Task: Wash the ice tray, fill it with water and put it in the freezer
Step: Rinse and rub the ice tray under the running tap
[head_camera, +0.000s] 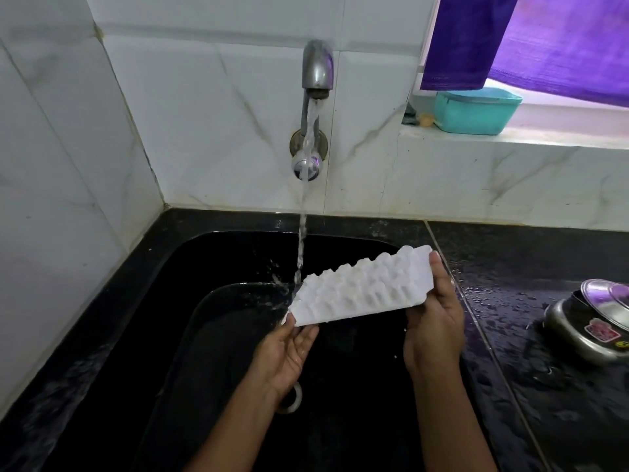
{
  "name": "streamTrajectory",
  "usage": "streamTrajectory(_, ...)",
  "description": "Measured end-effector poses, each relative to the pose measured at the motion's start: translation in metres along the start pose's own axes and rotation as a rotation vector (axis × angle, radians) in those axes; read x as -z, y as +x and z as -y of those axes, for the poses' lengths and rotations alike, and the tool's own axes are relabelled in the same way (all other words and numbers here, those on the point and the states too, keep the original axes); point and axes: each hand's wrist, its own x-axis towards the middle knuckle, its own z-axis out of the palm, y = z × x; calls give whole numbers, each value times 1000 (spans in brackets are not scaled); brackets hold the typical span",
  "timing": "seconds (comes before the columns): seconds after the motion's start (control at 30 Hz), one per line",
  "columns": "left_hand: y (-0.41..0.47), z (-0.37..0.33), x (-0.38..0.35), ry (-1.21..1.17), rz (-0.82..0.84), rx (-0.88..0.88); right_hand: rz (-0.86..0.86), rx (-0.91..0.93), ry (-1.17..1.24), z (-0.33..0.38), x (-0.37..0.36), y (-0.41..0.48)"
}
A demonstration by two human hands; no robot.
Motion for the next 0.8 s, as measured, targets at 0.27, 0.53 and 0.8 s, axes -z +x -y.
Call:
streamTrajectory(0.27, 12, -14, 6, -36, -61, -237, -26, -137, -167, -13, 8, 5)
streamTrajectory(0.53, 2, -75, 15, 109, -367, -664, 189, -301, -454, -69, -22, -18)
streamTrajectory(0.8, -23, -115, 32, 170, -543, -1076, 391, -620, -325, -85, -40, -42)
